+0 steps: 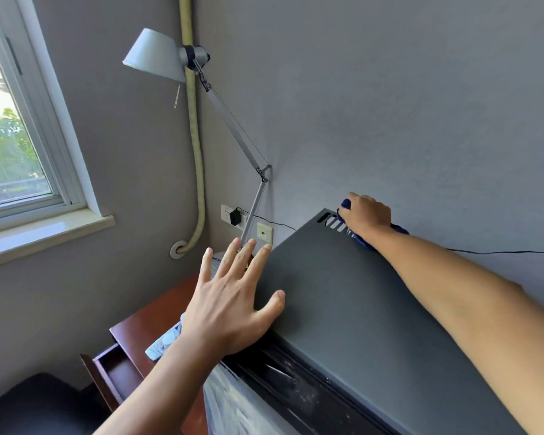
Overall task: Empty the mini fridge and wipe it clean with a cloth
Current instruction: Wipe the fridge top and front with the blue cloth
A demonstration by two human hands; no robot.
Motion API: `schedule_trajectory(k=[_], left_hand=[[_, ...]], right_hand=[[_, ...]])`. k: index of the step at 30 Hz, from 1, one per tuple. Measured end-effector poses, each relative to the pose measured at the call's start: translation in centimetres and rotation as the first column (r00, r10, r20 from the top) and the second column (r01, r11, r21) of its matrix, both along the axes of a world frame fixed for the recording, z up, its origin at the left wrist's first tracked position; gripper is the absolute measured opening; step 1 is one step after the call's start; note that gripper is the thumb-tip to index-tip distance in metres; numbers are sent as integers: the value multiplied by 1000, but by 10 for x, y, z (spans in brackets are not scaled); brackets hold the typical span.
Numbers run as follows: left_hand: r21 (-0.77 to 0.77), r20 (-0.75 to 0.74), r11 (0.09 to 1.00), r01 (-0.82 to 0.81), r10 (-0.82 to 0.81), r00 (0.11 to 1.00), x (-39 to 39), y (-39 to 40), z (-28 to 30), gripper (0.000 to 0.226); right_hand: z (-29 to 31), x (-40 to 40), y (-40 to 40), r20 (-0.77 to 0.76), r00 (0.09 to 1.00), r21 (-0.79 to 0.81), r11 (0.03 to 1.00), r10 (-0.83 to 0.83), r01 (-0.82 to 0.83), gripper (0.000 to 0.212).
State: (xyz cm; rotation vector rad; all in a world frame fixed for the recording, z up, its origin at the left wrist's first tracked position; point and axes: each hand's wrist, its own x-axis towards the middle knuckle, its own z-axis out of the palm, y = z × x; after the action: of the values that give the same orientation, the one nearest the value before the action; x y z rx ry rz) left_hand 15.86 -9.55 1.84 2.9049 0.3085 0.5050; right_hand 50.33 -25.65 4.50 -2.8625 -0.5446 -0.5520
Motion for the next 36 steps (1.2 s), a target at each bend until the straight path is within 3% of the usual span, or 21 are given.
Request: schedule_trajectory(k=[5, 10, 15, 18, 23, 29, 36], left_hand=[[-10, -12, 1000, 17, -17, 1000, 2, 3, 0, 85], [10, -19, 999, 49, -48, 999, 6, 4, -4, 90], [49, -53, 995, 86, -84, 995, 5, 3, -8, 91], [39, -86, 994, 101, -97, 992, 5, -1, -5, 91], [26, -133, 996, 81, -77, 988, 6, -2, -2, 95], [34, -193, 997, 71, -63, 979, 8, 0, 1, 96], [12, -178, 998, 60, -57, 982, 12, 0, 2, 92]], right_hand=[[3, -23, -53, -33, 995, -5, 996, -95, 94, 22], [2, -68, -157, -64, 978, 28, 979, -198, 200, 18], [2, -125, -258, -74, 924, 55, 924, -375, 379, 24], [-4, -146, -279, -30, 902, 48, 901, -431, 432, 28], [-5, -136, -256, -84, 900, 187, 880, -428, 437, 31], [8, -87, -156, -38, 969, -51, 969, -242, 240, 9], [5, -43, -14, -7, 999, -11, 999, -34, 34, 17]])
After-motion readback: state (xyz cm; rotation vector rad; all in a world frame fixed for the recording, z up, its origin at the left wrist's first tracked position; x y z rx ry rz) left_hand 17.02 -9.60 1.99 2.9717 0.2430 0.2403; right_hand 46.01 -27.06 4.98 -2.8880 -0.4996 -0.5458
